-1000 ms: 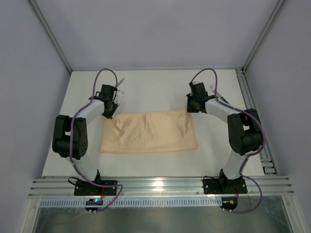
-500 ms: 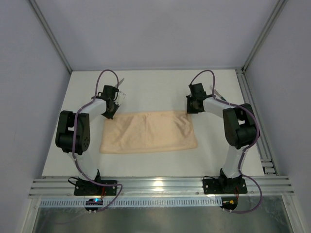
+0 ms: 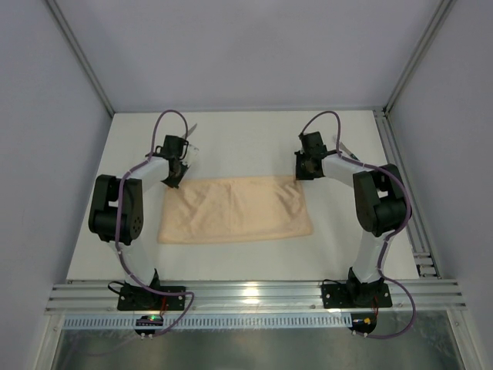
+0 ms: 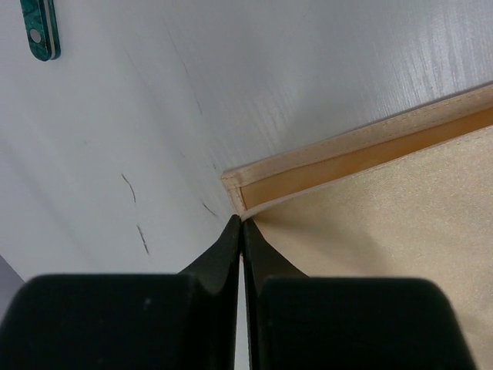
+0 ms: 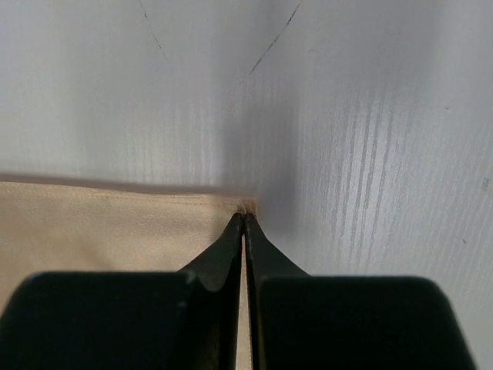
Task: Fold the napkin into a case and place the utensils inside
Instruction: Smooth out the rectangle-folded napkin at the center of the board.
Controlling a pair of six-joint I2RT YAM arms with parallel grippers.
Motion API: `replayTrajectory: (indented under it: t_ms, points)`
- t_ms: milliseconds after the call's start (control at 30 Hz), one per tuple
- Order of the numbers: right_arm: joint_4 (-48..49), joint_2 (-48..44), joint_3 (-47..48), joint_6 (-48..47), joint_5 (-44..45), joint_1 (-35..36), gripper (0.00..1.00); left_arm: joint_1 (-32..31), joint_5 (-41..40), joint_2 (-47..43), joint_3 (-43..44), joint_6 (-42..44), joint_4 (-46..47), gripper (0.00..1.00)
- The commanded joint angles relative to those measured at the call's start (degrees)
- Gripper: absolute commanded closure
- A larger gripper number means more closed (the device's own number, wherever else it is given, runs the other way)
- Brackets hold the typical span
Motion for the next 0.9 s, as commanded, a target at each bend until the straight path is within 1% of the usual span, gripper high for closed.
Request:
replayTrajectory:
  t_ms: [0,100,167,200,333,400,467,533,600,667,867]
  points:
    - [0.94,-3.12,0.99,0.50,-0.27,-0.19,0.96,0.31,-1.44,-1.63,0.61,0.38,2.84,1.00]
    - [1.55,-4.97,1.25,0.68,-0.27,-0.28,0.96,0.31,-1.61,-1.90,1.31,0.38,2.40,0.98]
    - [1.47,-4.89,2.04,0.77,-0.27,-0.28,0.96,0.31,-1.79,-1.72,1.40,0.29,2.40,0.92]
    - [1.30,-4.71,2.30,0.77,-0.27,-0.28,0.96,0.31,-2.05,-1.28,1.48,0.12,2.58,0.86]
    - [1.03,-2.34,2.66,0.77,-0.36,-0.28,0.96,0.31,-4.16,-0.93,1.48,-0.15,3.54,0.84]
    - [1.38,-1.55,2.66,0.68,-2.80,-0.28,0.96,0.40,-4.43,-1.02,1.66,-0.06,4.07,0.84]
    - [1.73,-0.67,2.66,0.77,-3.34,-0.19,0.97,0.40,-4.86,-1.10,2.01,-0.06,4.07,0.84]
    - [2.43,-0.49,2.48,1.12,-3.96,-0.28,0.96,0.31,-6.44,-0.84,2.36,-0.06,4.25,0.81]
    - [2.61,-0.49,2.48,1.20,-4.13,-0.28,0.96,0.40,-6.97,-0.32,2.63,-0.06,4.60,0.76]
    - [2.61,-0.58,2.57,1.12,-4.05,-0.28,0.96,0.84,-7.06,0.91,3.33,-0.23,4.69,0.73]
    - [2.61,-0.58,2.31,0.42,-4.66,-0.19,0.96,1.98,-5.31,3.02,5.00,-1.90,4.51,0.73]
